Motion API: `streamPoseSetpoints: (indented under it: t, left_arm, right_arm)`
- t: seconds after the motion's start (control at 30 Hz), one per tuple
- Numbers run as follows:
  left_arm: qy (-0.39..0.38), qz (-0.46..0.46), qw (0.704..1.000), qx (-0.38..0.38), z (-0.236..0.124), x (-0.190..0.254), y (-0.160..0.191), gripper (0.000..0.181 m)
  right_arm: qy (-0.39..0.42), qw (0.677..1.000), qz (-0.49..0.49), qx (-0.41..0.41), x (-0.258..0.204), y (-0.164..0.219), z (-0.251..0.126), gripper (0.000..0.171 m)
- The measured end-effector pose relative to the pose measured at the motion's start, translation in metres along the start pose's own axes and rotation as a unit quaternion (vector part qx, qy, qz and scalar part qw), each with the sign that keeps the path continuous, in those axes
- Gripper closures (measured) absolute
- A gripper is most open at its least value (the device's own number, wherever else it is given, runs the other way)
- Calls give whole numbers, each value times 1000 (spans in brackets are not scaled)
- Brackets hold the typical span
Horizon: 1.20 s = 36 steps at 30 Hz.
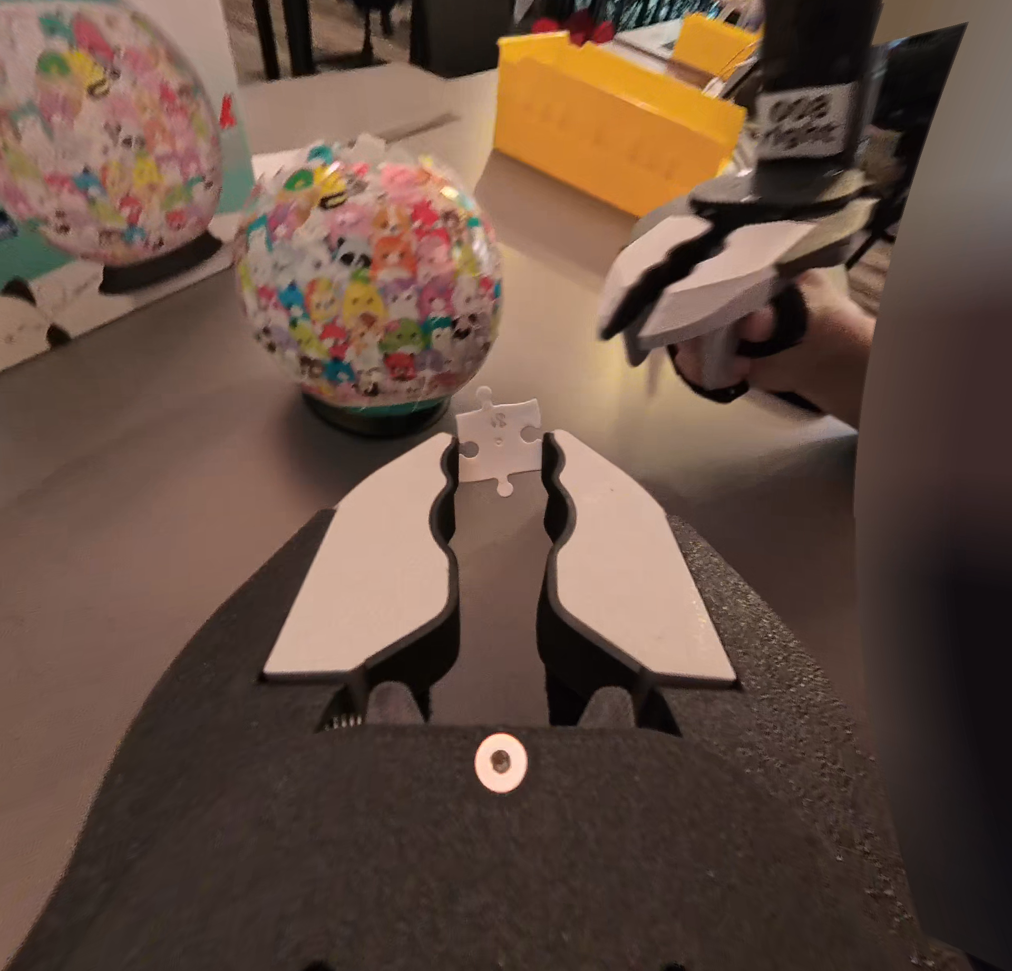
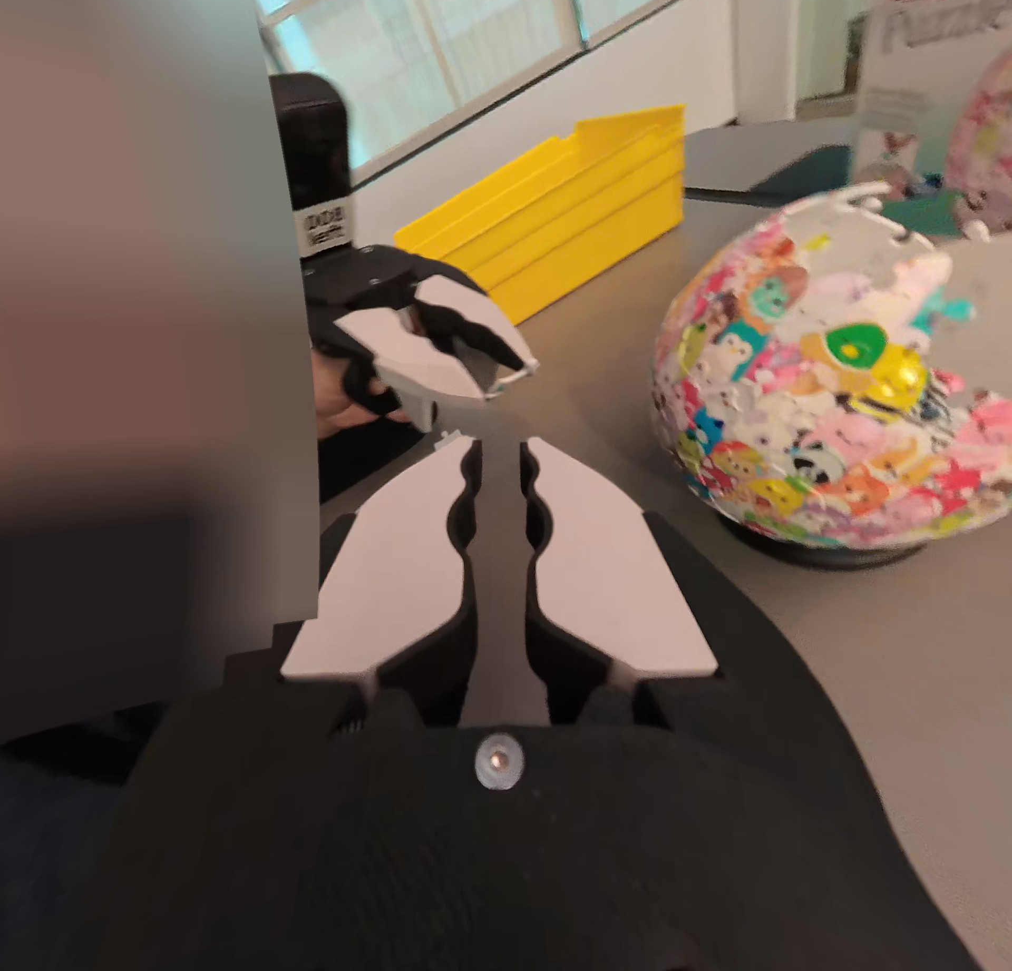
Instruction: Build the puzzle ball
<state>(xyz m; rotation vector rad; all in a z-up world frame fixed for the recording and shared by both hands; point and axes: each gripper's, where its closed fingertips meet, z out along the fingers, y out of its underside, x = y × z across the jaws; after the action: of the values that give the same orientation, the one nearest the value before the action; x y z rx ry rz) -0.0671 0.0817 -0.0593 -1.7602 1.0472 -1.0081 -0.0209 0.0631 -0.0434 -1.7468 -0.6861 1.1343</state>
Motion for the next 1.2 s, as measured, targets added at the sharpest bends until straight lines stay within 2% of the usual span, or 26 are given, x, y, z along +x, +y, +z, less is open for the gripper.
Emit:
streamPoseSetpoints:
  t: [0.03,0.17,0.3,0.43,0.53,0.63,0.7,0.77,0.83,0.9,1.07,1.2]
  left_arm:
    - [11,7,1000,9,0,7,-2,153]
    - [27,41,999,0,5,21,4,153]
    - [19,83,996,2,6,27,4,153]
    - [13,120,993,15,3,36,-1,153]
    - [17,119,993,13,3,40,1,153]
    - [12,125,992,13,3,40,1,153]
    - [2,129,991,17,1,36,-1,153]
    - [-7,129,991,22,-2,32,-3,153]
    - [-10,120,992,28,-5,28,-6,153]
    - [-13,110,993,35,-7,24,-8,153]
    - [-17,96,994,41,-11,16,-10,153]
    - [-20,96,994,39,-11,14,-10,153]
  right_arm:
    - [14,1000,26,4,4,2,0,157]
    - [20,992,125,31,5,6,0,154]
    - [54,989,134,35,3,12,1,147]
    - [53,990,130,30,-8,11,4,147]
    - [80,993,77,32,-5,-11,-10,150]
    - [180,982,-55,22,24,-68,-41,154]
    - [264,955,-135,-31,55,-106,-57,155]
    - [313,930,-160,-110,79,-123,-54,151]
    - [314,914,-126,-223,91,-111,-38,143]
    - [306,900,-97,-295,101,-96,-21,142]
    - [355,842,-119,-389,129,-79,-9,151]
    - [353,827,-99,-426,132,-70,-1,154]
